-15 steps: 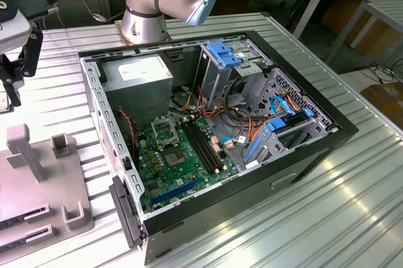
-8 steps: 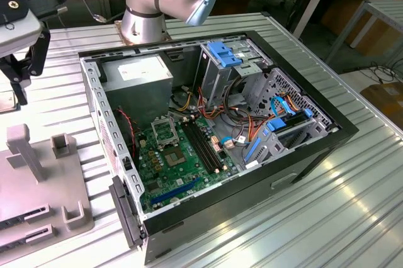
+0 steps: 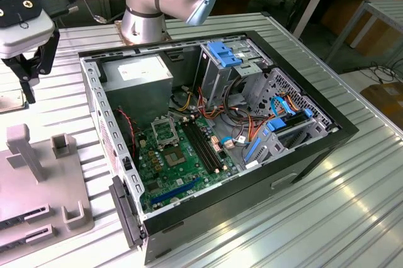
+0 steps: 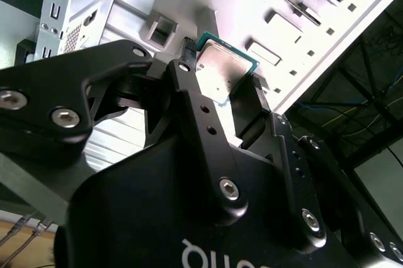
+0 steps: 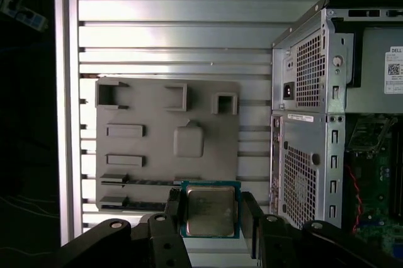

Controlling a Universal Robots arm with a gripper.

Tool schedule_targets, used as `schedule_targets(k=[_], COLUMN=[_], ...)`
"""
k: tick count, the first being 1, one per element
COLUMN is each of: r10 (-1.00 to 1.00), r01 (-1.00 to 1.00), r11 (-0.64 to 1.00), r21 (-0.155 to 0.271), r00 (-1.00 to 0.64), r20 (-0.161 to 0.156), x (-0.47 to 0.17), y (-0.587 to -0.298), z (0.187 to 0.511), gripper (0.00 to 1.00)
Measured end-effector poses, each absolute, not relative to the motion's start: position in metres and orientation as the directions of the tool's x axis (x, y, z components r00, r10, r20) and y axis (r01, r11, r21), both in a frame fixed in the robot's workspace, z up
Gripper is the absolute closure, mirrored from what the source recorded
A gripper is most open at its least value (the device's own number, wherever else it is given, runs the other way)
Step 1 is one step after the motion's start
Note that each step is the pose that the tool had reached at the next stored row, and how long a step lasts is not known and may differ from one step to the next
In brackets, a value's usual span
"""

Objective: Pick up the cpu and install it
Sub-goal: 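Pick up the cpu and move it towards the insertion slot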

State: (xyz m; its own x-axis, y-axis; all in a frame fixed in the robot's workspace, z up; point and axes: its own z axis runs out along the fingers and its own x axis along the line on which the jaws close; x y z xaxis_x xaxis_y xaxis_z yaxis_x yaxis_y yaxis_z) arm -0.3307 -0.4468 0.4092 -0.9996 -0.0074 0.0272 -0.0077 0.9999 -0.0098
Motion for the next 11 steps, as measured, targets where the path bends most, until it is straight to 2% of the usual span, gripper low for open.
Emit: schedule_targets(k=[11], r10=[-0.007], r01=[-0.008], r11=[1.0], r21=[-0.01], r00=[-1.0], r20=[0.027], x=[-0.3205], y=[-0.4468], z=[0.4092], gripper=[0.53])
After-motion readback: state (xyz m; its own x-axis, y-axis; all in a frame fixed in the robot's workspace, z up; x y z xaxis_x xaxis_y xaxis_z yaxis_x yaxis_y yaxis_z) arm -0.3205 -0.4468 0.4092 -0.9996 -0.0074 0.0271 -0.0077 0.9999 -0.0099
